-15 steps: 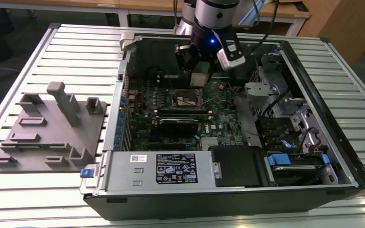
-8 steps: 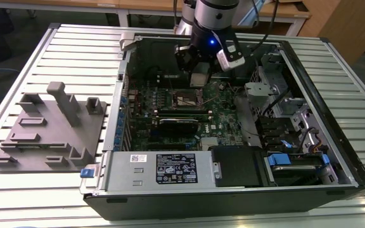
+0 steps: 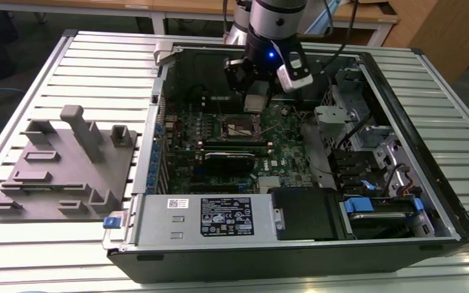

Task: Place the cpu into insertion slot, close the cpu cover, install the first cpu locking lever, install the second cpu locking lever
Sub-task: 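Place the cpu into insertion slot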

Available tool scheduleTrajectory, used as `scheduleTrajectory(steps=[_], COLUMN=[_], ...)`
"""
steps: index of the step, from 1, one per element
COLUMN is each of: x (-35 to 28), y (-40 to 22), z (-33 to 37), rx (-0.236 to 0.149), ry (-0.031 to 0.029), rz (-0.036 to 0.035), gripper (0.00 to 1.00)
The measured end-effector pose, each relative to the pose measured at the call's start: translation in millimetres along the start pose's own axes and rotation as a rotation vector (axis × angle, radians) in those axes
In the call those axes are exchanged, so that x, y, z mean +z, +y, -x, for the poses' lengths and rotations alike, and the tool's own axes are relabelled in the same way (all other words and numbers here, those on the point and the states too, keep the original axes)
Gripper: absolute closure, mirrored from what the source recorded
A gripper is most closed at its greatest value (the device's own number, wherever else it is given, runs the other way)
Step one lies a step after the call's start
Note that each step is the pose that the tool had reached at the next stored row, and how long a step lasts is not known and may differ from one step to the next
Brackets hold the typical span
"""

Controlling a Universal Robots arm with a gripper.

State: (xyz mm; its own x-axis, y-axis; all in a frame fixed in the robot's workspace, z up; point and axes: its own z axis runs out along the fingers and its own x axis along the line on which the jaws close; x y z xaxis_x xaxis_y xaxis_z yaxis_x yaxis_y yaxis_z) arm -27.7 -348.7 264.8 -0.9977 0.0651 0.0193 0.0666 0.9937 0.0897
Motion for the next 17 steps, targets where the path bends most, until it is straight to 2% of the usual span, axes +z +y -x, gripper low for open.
scheduleTrajectory(steps=[17], x=[2.6], y=[-0.2], z=[0.1], rx=[0.246], ry=[-0.0222], rz=[0.0049], gripper=[0.46])
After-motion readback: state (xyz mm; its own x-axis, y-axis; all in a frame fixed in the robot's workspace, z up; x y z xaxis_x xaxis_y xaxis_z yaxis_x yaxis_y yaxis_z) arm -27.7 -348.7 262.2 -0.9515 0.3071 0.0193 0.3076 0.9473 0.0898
